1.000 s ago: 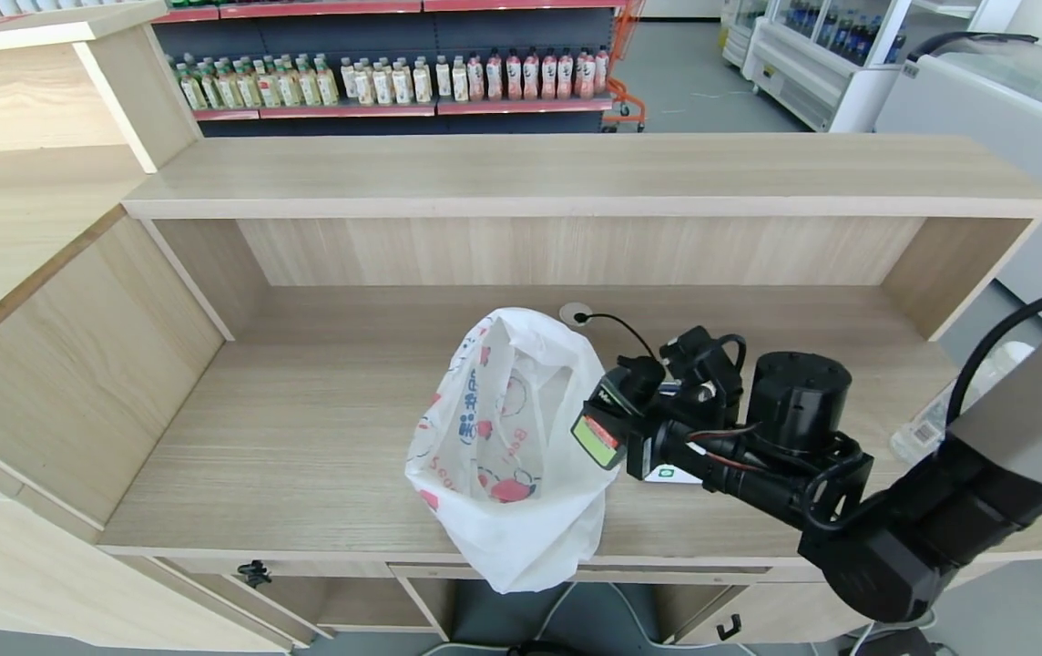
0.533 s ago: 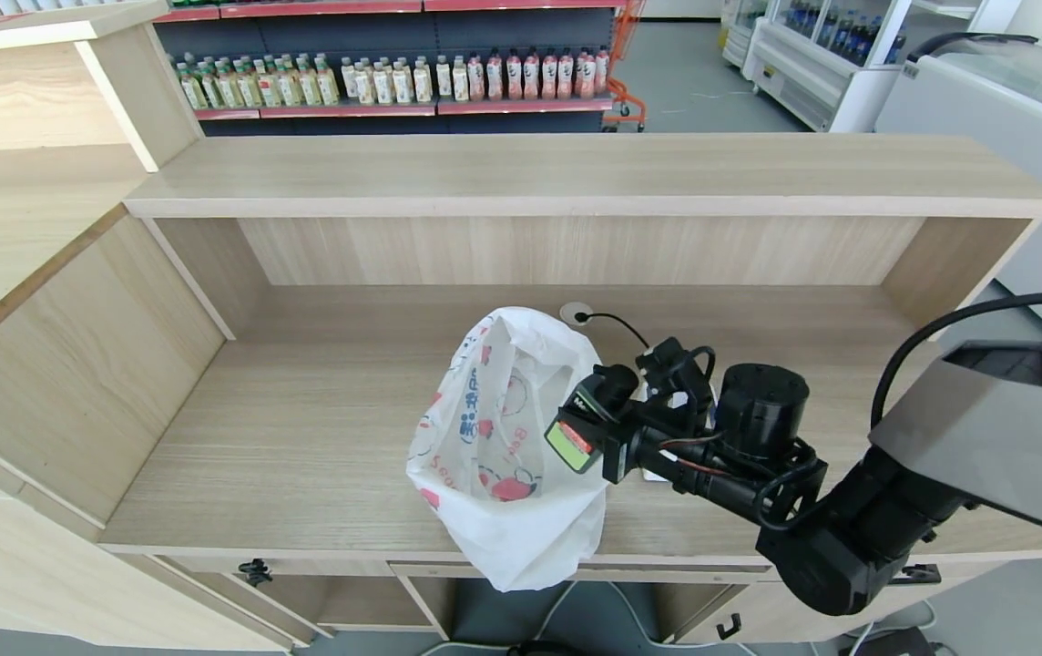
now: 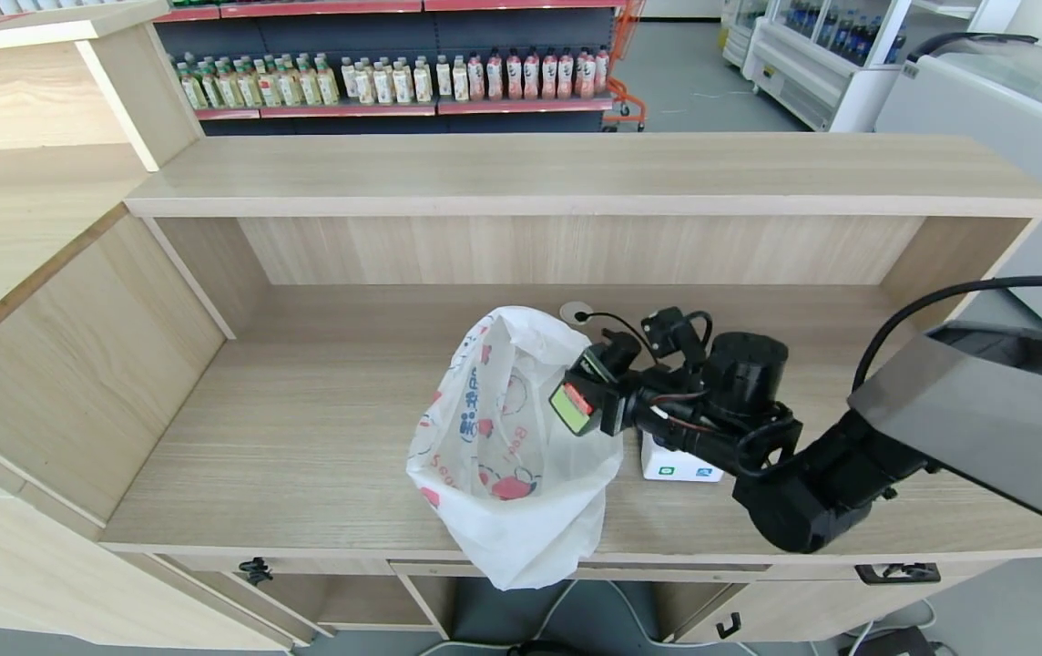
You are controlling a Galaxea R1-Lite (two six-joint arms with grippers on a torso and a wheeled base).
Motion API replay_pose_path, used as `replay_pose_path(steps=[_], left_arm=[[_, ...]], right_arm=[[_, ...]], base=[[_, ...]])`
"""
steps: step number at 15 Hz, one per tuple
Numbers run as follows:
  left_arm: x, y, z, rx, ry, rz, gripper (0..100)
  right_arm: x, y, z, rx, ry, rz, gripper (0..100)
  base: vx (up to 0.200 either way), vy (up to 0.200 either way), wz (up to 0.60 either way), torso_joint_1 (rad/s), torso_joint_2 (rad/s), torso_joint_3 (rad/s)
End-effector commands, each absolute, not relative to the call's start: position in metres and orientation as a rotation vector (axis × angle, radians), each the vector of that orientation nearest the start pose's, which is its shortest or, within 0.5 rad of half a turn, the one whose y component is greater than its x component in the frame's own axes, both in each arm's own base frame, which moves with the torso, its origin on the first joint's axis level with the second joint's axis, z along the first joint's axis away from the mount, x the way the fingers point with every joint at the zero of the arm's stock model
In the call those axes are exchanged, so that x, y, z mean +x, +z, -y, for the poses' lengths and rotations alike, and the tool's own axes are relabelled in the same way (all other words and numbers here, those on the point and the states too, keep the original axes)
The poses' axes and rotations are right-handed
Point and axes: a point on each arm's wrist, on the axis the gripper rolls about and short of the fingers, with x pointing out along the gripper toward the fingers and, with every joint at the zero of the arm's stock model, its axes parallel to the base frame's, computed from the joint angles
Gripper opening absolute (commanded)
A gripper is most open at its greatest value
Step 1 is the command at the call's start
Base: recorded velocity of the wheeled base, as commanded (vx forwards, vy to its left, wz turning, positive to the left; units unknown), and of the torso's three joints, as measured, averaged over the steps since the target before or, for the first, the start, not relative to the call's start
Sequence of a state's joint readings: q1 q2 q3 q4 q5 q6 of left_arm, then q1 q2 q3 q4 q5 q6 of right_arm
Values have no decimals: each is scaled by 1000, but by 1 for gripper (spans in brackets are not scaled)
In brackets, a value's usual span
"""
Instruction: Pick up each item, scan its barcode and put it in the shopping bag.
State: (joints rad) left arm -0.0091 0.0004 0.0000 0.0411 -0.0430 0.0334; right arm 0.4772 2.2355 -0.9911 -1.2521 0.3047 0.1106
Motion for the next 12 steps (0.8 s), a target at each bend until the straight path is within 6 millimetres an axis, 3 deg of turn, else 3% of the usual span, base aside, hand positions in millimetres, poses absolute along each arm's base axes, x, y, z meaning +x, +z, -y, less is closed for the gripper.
replay_pose_path(steps=[1, 4, 7, 12], left_arm=[[-23, 71, 1, 33, -53, -41, 100], [-23, 71, 1, 33, -54, -41, 100], [-23, 71, 1, 33, -53, -41, 100], [-23, 71, 1, 33, -53, -41, 100]], right_arm=[[402, 117, -198, 128, 752, 4, 0], [416, 114, -210, 119, 764, -29, 0], [413, 98, -226, 76, 799, -57, 0], [415, 74, -236, -31, 817, -83, 0]], base=[[0, 0, 0, 0, 0, 0], [0, 0, 0, 0, 0, 0], [0, 0, 0, 0, 0, 0], [0, 0, 0, 0, 0, 0]])
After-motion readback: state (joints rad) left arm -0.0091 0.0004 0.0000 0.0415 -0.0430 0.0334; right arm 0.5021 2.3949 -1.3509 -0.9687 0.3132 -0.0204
